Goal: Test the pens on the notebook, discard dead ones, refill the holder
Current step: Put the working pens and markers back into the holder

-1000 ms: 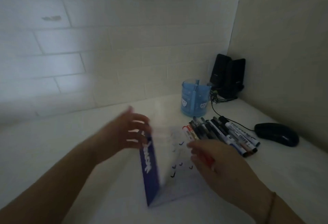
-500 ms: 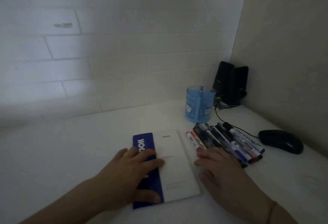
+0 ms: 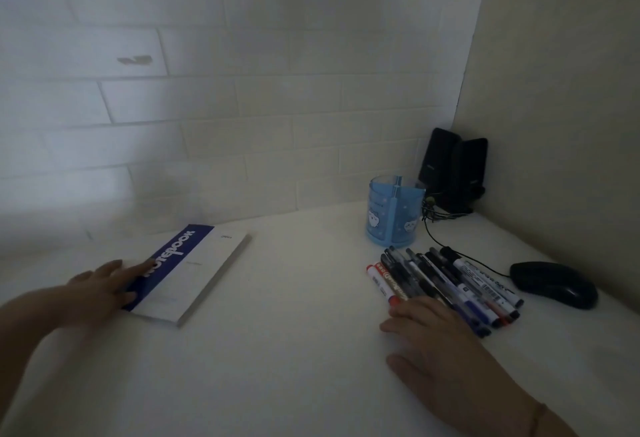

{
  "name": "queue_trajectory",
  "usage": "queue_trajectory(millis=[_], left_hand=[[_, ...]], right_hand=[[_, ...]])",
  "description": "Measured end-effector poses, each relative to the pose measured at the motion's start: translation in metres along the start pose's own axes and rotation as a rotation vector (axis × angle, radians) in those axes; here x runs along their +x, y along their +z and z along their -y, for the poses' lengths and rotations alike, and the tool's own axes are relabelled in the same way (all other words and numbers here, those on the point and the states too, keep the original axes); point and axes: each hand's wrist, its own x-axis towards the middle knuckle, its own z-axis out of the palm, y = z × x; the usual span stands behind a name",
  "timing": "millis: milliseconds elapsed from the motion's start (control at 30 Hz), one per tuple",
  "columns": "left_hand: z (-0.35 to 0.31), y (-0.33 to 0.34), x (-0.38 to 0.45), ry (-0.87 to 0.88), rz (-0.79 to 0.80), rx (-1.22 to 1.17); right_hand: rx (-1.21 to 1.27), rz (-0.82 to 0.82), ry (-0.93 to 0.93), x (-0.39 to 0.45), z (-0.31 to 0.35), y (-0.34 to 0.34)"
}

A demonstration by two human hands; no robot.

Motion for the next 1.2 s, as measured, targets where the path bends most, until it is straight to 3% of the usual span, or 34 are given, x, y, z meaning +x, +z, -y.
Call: queue_trajectory(millis=[167,400,667,800,900,967,1067,1200], left_hand=[[-0.067,-0.037,-0.015,-0.112,0.057,0.116],[-0.201,-0.033,-0.035,0.13,-0.207,-0.198],[-0.208,-0.003,-0.022,0.167,-0.251,-0.204],[-0.21,-0.006,-0.022,0.163,-0.326,-0.361],[-0.208,-0.009,-0.016,0.14,-0.387,-0.612],[-0.204,-0.011,-0.011,0.133,-0.415,-0.82],[-0.2,-0.015,-0.009,0.11,-0.431,-1.12],[-0.199,-0.024,-0.015,0.072,-0.368,-1.458]], right_hand=[[-0.007,-0.054,0.036,0.005,0.001,-0.002],[0.25,-0.164,0.336,0.072,-0.009,-0.026],[0.383,-0.262,0.521,0.167,-0.066,0.003],[0.337,-0.375,0.476,0.179,-0.061,0.001],[0.312,-0.543,0.26,0.169,-0.023,-0.014],[0.462,-0.518,0.188,0.155,0.008,-0.023],[0.799,-0.308,0.164,0.124,0.059,-0.029],[0.787,-0.09,0.097,0.083,0.105,-0.01]])
